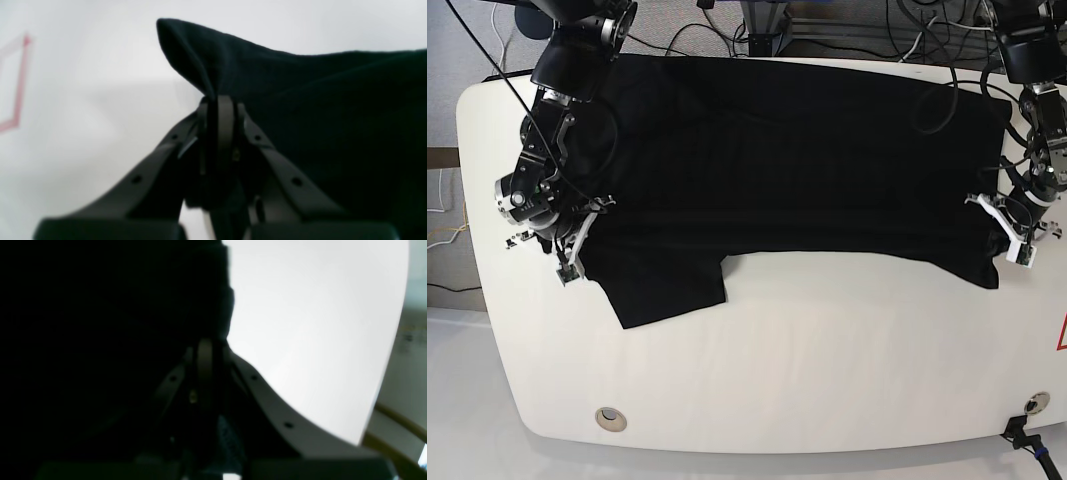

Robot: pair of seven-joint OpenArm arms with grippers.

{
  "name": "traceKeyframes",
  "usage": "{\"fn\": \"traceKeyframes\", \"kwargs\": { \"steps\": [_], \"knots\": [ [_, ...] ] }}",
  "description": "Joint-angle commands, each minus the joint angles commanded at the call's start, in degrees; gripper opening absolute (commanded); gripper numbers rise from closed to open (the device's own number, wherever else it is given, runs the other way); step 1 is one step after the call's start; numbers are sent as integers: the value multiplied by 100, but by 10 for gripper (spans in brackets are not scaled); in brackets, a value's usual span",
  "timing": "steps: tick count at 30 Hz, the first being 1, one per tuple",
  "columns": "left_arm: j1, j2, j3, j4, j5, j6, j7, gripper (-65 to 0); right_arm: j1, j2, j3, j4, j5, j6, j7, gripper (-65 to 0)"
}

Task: Fold the T-shirt properly
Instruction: 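Lift the grasped side edges and fold them toward the collar, then regrasp the shirt's hem corners with both grippers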

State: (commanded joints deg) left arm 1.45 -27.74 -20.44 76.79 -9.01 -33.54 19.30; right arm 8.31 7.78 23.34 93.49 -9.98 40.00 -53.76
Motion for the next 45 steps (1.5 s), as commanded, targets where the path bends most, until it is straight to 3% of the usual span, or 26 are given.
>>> {"fn": "traceKeyframes", "kwargs": {
  "steps": [5,6,8,10,11,14,23,36,45],
  "knots": [
    [448,9,-26,123,9,-26,264,-639,-316,-123,0,-26,0,0,-9,-650],
    [457,9,-26,123,9,-35,343,-586,-360,-132,0,-26,0,0,-9,-650],
    [440,0,-26,123,9,-35,721,-411,-369,-132,0,-26,0,0,-9,-647],
    [404,-35,-18,132,18,-35,941,-252,-378,-132,0,-26,0,0,-9,-510],
    [316,-35,-9,132,26,-35,976,-234,-378,-132,0,-9,0,0,-9,-445],
    [88,-44,-9,141,35,-35,976,-253,-343,-123,0,53,0,0,-9,-321],
    [-545,44,35,352,18,-35,976,-254,589,-123,0,-185,9,0,53,-311],
    [-431,167,176,334,26,-35,976,-254,2207,9,26,-3842,-9,0,2374,-312],
    [-431,167,167,334,18,-35,976,-254,2532,352,0,-5451,-9,-453,3552,-312]
  ]
}}
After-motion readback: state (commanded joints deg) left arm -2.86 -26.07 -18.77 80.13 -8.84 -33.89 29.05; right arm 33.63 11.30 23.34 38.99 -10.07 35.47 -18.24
